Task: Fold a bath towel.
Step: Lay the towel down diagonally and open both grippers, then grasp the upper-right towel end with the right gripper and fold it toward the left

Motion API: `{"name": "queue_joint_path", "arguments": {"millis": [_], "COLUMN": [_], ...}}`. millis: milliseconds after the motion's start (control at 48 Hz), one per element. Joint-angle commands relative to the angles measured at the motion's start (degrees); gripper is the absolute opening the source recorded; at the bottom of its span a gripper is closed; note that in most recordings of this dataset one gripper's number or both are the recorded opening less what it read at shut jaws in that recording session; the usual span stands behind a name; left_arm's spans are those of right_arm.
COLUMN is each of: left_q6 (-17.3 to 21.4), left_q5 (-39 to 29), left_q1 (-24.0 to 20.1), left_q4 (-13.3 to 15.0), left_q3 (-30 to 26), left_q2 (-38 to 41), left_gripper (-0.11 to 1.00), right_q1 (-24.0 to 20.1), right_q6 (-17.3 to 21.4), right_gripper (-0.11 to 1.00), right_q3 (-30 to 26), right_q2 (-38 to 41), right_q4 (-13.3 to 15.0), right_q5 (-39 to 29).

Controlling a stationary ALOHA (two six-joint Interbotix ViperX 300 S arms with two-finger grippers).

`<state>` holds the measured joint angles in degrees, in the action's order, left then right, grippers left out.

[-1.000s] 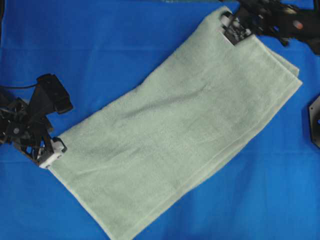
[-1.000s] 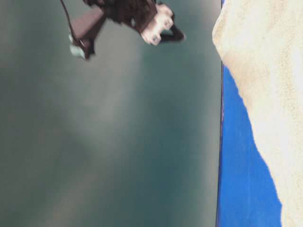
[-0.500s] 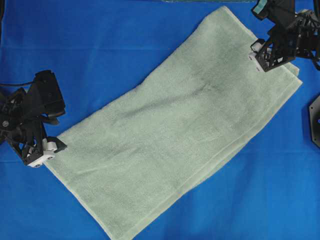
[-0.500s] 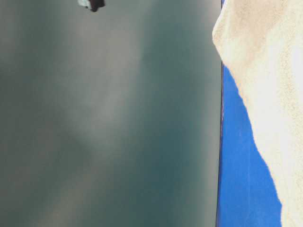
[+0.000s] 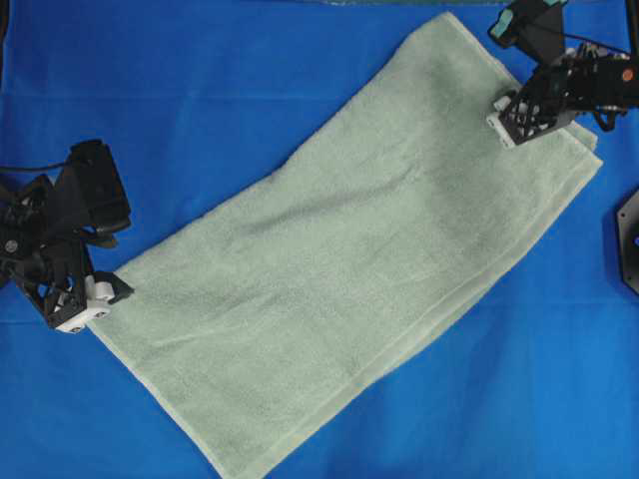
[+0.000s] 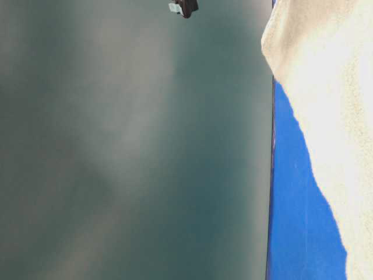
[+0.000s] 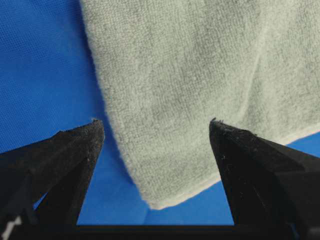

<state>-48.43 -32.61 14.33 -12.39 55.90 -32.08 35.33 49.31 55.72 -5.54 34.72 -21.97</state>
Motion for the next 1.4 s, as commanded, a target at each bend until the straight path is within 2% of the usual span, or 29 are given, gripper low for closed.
{"name": "queue_joint_path", "arguments": {"millis": [0,83,146,292,333,500,604,667,792,938,1125,1209,1376], "left_q6": [0.0,0.0,0.0,-0.1,0.0,-0.1,0.0,0.0,0.3,0.4,0.4,0.4,0.5], "left_q5": [0.2,0.2,0.2,0.3,0.3,0.3,0.3,0.3,0.5,0.5,0.8,1.3,2.8], "left_q1": [-0.1,-0.2,-0.1,-0.2,-0.1,-0.1,-0.2,-0.2,-0.1,-0.1,-0.1,-0.2,-0.1], "left_q4": [-0.3,-0.4,-0.3,-0.2,-0.1,0.1,0.0,0.0,0.0,0.0,-0.1,-0.2,-0.3], "left_q3": [-1.2,-1.3,-1.4,-1.5,-1.5,-1.5,-1.8,-2.1,-2.4,-2.5,-2.5,-2.5,-2.5], "left_q2": [-0.2,-0.2,-0.2,-0.2,-0.3,-0.4,-0.2,-0.2,0.1,0.2,0.2,0.2,0.3], "left_gripper": [0.82,0.82,0.82,0.82,0.82,0.82,0.82,0.82,0.82,0.82,0.82,0.82,0.82], "right_q1": [0.6,0.7,0.7,0.5,0.5,0.3,-2.0,-4.6,-12.8,-23.0,-33.9,-38.9,-44.7], "right_q6": [0.1,0.2,0.1,-0.1,-0.1,0.3,0.6,1.1,2.5,6.3,14.1,16.9,20.3], "right_gripper": [0.66,0.63,0.56,0.2,0.13,0.12,0.12,0.12,0.12,0.12,0.12,0.12,0.12], "right_q3": [0.4,0.9,1.0,1.8,2.0,2.5,1.8,0.8,-2.2,-6.0,-11.5,-16.3,-26.6], "right_q2": [1.5,1.9,1.9,1.5,1.2,-1.8,-6.4,-9.4,-14.7,-14.9,-8.0,-3.2,5.6], "right_q4": [-0.4,-0.9,-1.2,-1.3,-1.3,-1.4,-2.5,-3.7,-5.4,-6.5,-6.2,-5.4,-3.5], "right_q5": [-0.4,-0.1,0.0,0.0,0.0,-1.8,-4.8,-7.0,-13.4,-17.4,-17.1,-17.1,-17.3]}}
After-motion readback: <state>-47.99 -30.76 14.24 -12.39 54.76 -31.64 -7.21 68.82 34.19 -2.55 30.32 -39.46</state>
